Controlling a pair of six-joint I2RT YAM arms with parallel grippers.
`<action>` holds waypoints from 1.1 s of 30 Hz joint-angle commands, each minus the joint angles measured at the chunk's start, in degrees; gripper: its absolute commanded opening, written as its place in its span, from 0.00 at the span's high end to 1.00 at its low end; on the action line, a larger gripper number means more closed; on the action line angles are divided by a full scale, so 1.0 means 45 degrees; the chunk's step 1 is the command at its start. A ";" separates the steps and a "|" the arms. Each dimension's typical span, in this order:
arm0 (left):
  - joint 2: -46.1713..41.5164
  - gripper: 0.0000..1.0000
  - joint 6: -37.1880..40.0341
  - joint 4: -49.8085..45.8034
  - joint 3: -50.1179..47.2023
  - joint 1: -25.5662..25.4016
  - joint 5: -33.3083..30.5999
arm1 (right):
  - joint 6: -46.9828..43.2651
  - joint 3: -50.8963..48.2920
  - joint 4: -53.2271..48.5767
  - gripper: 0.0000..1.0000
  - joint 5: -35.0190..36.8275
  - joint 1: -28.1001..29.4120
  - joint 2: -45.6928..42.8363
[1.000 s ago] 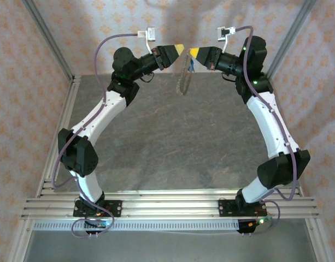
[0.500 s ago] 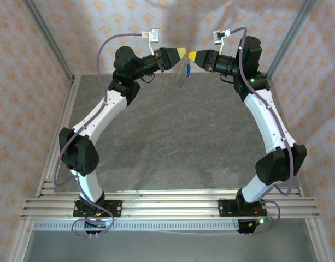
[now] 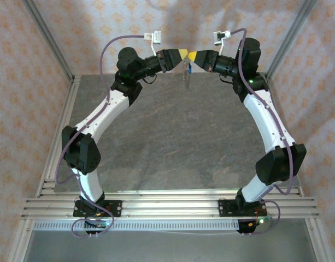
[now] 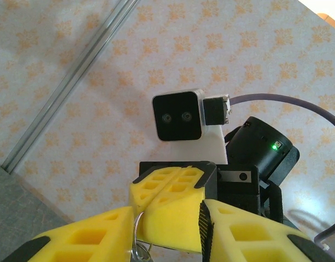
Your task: Put the keys on the keyring
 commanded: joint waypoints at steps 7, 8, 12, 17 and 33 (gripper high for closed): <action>-0.0076 0.63 -0.0052 0.0621 -0.0334 -0.0386 0.0270 | 0.0731 -0.0544 0.1751 1.00 0.0269 -0.0253 -0.0557; -0.0127 0.62 0.0014 0.0544 -0.0437 -0.0376 0.0163 | 0.0739 -0.0555 0.1763 1.00 0.0266 -0.0262 -0.0567; -0.0157 0.55 0.0045 0.0477 -0.0523 -0.0385 0.0003 | 0.0723 -0.0621 0.1783 1.00 0.0255 -0.0264 -0.0621; -0.0140 0.51 0.0098 0.0360 -0.0490 -0.0374 -0.0208 | 0.0751 -0.0760 0.1851 1.00 0.0289 -0.0282 -0.0713; -0.0157 0.46 -0.0627 0.1070 -0.0603 -0.0386 -0.0767 | 0.1115 -0.1209 0.2542 1.00 0.0628 -0.0284 -0.0869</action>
